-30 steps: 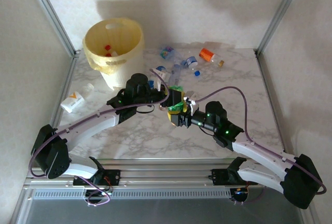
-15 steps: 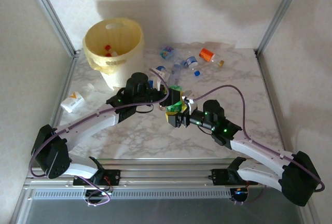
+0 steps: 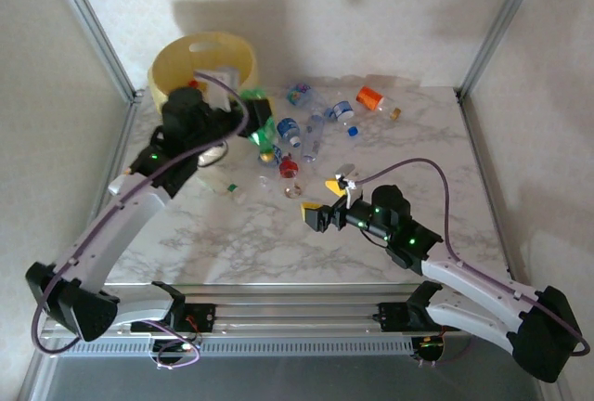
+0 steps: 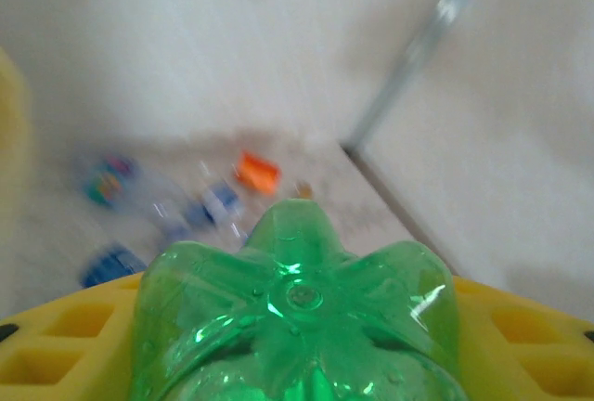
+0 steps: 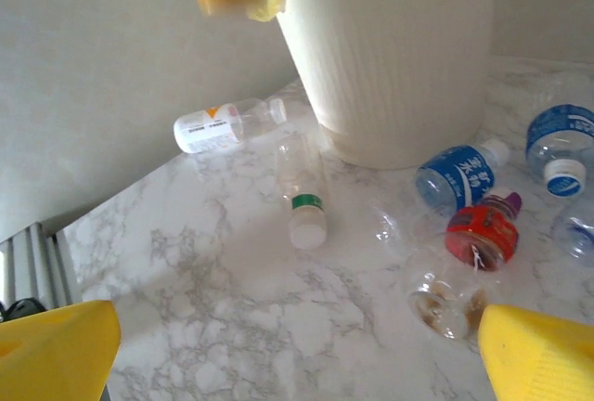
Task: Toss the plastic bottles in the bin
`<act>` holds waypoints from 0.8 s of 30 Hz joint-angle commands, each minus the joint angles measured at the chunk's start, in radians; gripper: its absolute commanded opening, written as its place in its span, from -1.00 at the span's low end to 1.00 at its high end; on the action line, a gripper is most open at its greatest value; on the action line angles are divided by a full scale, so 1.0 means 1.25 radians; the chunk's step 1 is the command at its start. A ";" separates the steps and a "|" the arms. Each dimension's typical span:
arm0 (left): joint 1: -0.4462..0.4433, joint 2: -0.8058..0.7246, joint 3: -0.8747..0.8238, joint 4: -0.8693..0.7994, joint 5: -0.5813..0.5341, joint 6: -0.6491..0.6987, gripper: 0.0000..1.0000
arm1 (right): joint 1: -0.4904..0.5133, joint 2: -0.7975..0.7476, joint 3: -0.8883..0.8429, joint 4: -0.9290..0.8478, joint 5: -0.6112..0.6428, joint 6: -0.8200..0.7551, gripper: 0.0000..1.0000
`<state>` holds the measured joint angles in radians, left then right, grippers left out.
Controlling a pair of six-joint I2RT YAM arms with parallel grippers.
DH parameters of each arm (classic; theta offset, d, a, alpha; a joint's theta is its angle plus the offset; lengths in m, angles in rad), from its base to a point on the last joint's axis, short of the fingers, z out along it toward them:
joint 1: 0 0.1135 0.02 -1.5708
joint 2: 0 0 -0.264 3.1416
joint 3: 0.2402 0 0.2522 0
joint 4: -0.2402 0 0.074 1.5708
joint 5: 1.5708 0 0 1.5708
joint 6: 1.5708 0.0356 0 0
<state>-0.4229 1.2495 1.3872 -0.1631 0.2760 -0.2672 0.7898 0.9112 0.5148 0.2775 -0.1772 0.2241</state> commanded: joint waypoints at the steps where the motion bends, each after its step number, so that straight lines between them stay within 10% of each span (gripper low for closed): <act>1: 0.049 -0.029 0.113 -0.041 -0.149 0.088 -0.30 | 0.003 -0.003 -0.012 -0.007 0.044 0.007 0.98; 8: 0.184 -0.004 0.205 0.080 -0.256 0.138 -0.30 | 0.004 -0.003 -0.014 -0.021 0.063 0.011 0.98; 15: 0.263 0.159 0.286 0.102 -0.182 0.107 -0.18 | 0.003 -0.017 -0.022 -0.023 0.063 0.012 0.98; 18: 0.307 0.288 0.362 0.057 -0.128 0.071 0.13 | 0.003 -0.020 -0.023 -0.024 0.055 0.015 0.98; 21: 0.326 0.391 0.458 -0.017 -0.093 0.038 0.85 | 0.003 -0.024 -0.026 -0.027 0.047 0.022 0.98; 24: 0.326 0.393 0.479 -0.035 -0.083 0.013 0.99 | 0.004 -0.027 -0.031 -0.030 0.036 0.029 0.98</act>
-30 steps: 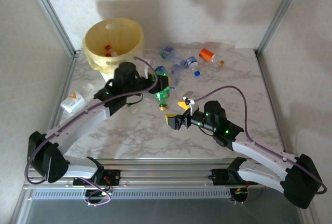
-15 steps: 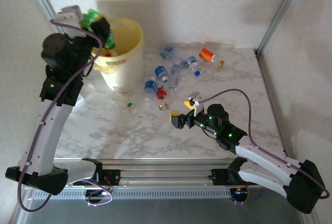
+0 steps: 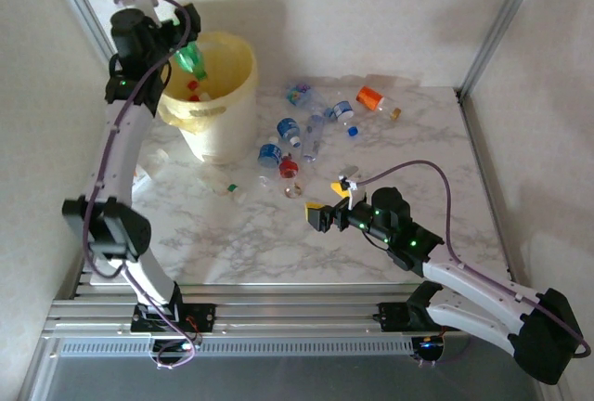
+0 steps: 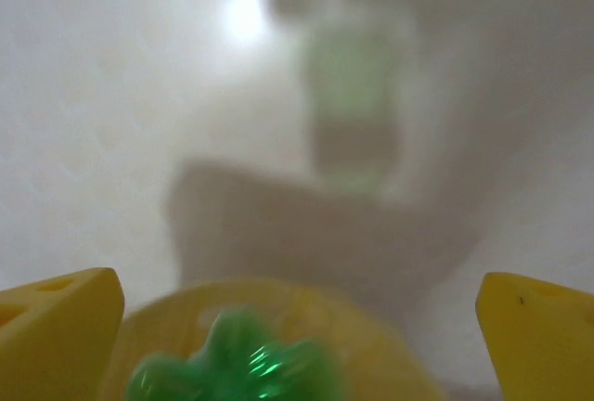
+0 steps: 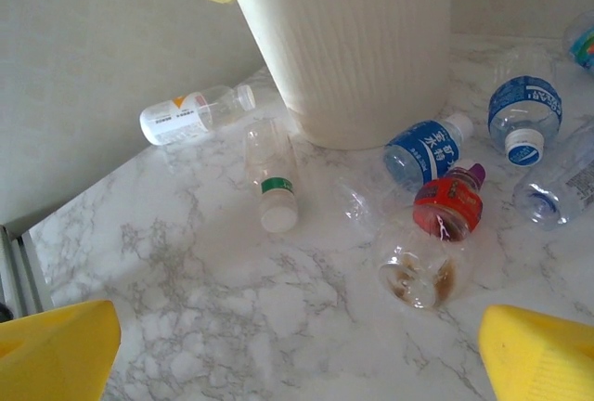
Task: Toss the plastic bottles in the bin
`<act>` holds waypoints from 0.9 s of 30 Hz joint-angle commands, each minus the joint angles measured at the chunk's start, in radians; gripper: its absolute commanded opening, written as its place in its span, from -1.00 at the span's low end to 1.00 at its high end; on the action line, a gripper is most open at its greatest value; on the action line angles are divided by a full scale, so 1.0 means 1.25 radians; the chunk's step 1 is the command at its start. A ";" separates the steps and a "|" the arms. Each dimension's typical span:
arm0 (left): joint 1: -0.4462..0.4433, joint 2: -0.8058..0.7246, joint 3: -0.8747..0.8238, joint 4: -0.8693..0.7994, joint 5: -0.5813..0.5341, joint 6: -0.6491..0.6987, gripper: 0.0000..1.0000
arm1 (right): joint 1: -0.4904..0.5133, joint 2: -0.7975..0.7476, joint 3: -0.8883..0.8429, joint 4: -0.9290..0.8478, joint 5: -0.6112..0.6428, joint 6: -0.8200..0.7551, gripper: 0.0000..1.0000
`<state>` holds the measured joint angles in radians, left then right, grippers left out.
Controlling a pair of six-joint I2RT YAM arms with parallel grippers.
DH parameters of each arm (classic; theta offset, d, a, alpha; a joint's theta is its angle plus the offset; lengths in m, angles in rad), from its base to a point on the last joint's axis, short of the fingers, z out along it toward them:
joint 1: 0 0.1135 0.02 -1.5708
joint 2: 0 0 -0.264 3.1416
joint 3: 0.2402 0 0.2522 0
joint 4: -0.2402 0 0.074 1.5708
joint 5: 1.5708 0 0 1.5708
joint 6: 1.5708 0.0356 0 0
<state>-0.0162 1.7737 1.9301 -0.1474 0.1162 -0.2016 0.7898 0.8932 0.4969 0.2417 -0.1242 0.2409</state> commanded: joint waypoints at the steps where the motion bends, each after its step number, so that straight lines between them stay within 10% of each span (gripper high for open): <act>1: 0.001 -0.047 0.029 -0.036 0.041 -0.045 0.99 | 0.003 -0.013 -0.019 -0.002 -0.007 0.018 0.98; 14: 0.061 -0.267 -0.154 -0.183 -0.108 0.008 0.99 | 0.003 -0.018 -0.031 -0.012 -0.003 0.030 0.98; 27: 0.182 -0.198 -0.235 -0.350 -0.164 0.044 0.99 | 0.004 -0.046 -0.037 -0.039 -0.001 0.025 0.98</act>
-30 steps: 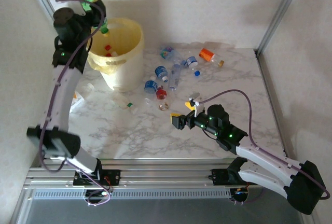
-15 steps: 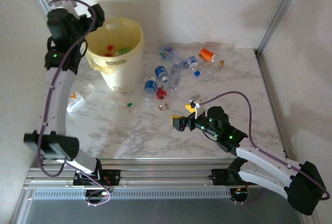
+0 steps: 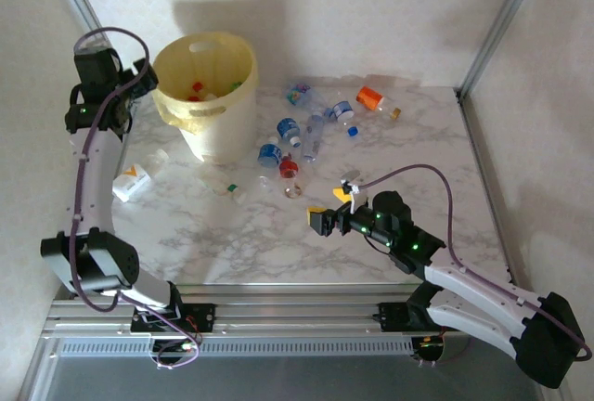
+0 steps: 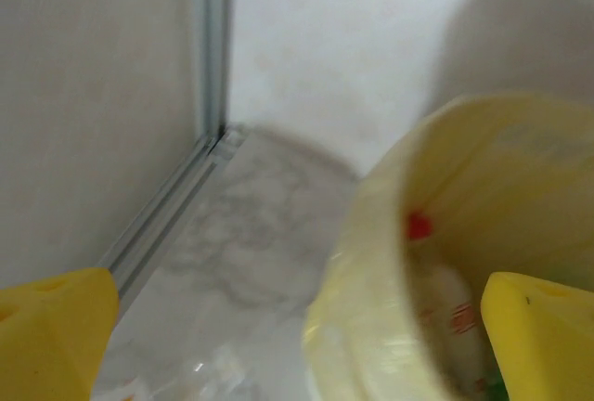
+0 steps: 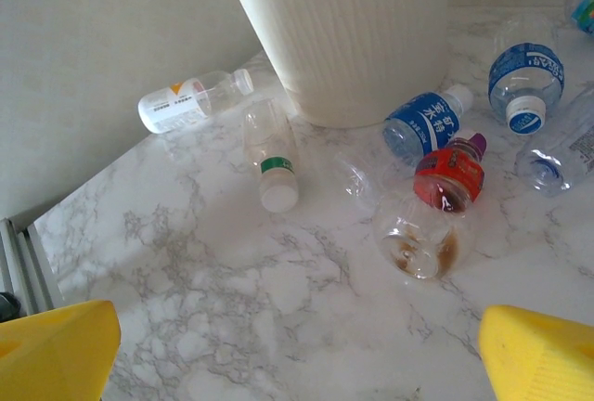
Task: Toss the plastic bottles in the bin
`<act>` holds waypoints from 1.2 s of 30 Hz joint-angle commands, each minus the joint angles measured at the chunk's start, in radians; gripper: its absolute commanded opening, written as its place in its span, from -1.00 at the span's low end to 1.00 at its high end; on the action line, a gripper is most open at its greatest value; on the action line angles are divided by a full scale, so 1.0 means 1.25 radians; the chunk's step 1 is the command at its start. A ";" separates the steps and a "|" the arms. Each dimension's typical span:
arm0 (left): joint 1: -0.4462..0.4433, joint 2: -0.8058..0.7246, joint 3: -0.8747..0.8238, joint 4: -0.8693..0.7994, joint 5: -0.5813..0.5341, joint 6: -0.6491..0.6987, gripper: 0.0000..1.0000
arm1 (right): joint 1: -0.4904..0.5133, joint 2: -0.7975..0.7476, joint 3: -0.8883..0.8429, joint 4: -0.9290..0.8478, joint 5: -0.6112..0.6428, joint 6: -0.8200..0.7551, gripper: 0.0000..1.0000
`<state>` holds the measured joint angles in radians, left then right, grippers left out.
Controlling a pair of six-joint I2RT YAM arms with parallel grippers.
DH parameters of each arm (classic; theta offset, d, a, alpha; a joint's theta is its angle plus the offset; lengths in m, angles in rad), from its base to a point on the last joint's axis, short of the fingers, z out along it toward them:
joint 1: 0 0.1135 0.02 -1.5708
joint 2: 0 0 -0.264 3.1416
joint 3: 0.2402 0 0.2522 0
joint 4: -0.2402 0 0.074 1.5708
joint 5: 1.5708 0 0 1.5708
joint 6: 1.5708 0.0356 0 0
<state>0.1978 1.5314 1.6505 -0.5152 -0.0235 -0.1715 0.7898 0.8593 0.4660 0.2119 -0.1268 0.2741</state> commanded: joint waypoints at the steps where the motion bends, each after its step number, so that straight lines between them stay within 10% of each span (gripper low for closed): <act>1: 0.014 0.000 -0.026 -0.057 -0.071 0.021 0.99 | 0.003 -0.023 -0.013 -0.017 0.002 -0.002 0.98; 36: 0.060 0.395 -0.077 -0.170 -0.147 0.073 0.99 | -0.001 -0.013 -0.054 0.011 -0.021 -0.012 0.98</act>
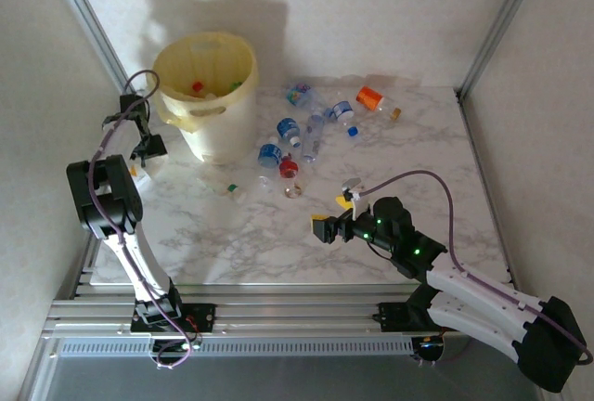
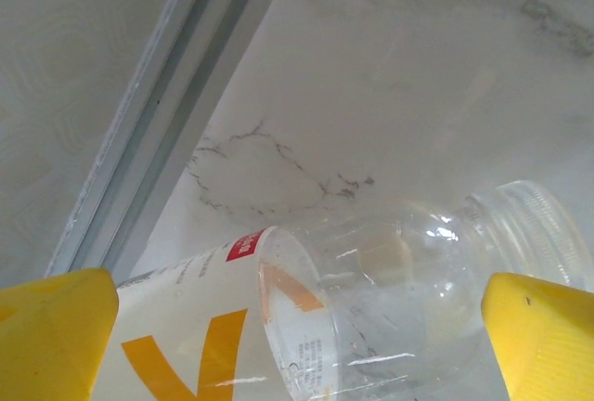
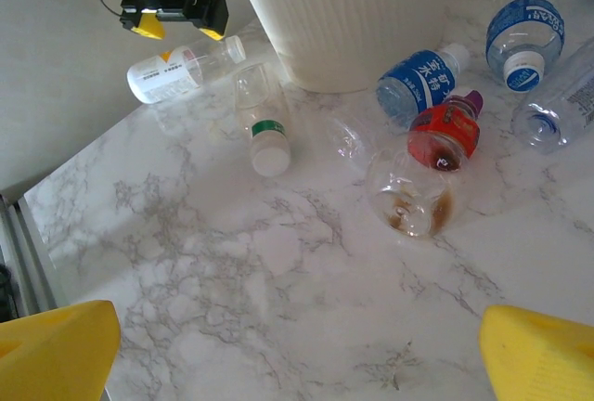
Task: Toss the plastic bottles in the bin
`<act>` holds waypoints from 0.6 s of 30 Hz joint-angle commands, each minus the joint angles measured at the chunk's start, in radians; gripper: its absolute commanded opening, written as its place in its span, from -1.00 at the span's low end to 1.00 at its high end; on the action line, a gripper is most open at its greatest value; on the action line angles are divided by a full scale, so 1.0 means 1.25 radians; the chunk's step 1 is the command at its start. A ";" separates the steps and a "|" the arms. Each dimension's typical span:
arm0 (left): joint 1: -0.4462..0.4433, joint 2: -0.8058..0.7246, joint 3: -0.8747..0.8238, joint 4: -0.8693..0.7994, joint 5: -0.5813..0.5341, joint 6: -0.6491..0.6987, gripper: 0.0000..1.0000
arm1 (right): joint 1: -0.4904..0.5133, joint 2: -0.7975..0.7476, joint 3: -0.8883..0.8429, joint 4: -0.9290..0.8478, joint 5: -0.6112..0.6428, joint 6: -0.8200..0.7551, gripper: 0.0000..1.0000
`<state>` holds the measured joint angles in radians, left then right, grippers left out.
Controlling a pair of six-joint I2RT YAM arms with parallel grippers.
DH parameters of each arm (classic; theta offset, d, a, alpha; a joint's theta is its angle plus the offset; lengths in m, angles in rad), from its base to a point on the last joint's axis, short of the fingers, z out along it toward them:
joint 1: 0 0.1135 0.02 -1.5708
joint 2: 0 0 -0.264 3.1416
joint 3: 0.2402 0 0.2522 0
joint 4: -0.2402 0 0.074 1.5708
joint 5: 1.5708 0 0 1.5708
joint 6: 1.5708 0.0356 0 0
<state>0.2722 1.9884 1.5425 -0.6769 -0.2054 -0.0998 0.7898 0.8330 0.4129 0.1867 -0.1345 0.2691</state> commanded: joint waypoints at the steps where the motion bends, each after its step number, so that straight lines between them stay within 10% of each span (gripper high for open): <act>1: 0.001 0.034 0.010 -0.041 0.002 0.016 0.99 | -0.001 0.013 -0.012 0.034 -0.016 -0.006 0.98; 18: 0.011 0.016 -0.061 -0.026 0.067 -0.002 0.99 | -0.003 0.027 -0.022 0.080 -0.029 0.011 0.98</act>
<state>0.2745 2.0140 1.5253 -0.6582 -0.1410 -0.0982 0.7898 0.8612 0.4015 0.2432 -0.1581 0.2768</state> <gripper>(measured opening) 0.995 0.991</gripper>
